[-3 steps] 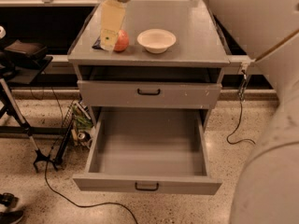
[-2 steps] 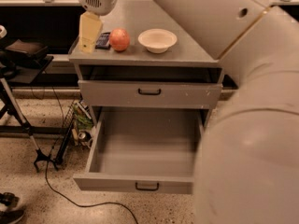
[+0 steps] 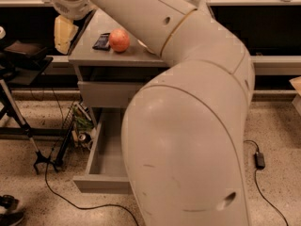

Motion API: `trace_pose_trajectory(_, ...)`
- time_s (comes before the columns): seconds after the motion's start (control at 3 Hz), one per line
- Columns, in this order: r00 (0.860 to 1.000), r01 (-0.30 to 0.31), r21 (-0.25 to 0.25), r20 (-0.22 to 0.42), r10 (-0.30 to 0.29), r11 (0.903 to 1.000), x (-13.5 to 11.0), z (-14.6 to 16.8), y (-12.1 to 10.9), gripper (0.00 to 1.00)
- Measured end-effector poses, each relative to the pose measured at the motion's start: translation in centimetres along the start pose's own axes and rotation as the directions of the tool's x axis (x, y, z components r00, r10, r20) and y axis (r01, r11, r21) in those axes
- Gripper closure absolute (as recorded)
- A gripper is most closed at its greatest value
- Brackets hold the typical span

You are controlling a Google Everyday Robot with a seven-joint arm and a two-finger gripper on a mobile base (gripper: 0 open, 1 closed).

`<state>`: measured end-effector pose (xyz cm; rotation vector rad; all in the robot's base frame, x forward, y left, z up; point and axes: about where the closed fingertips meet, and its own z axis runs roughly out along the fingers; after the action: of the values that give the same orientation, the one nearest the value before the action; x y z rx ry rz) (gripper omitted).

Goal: Place rxbar blueberry into middle drawer

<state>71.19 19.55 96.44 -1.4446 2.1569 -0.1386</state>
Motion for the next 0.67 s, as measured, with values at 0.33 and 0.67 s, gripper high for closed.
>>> trace_pose_trajectory(0.33,1.0,0.001,0.0,0.0,-0.001,1.0,0.01,0.01,0.0,0.0)
trace_pose_trajectory(0.67,0.999,-0.021,-0.016,0.036,0.021,0.9997,-0.04,0.11,-0.12,0.0)
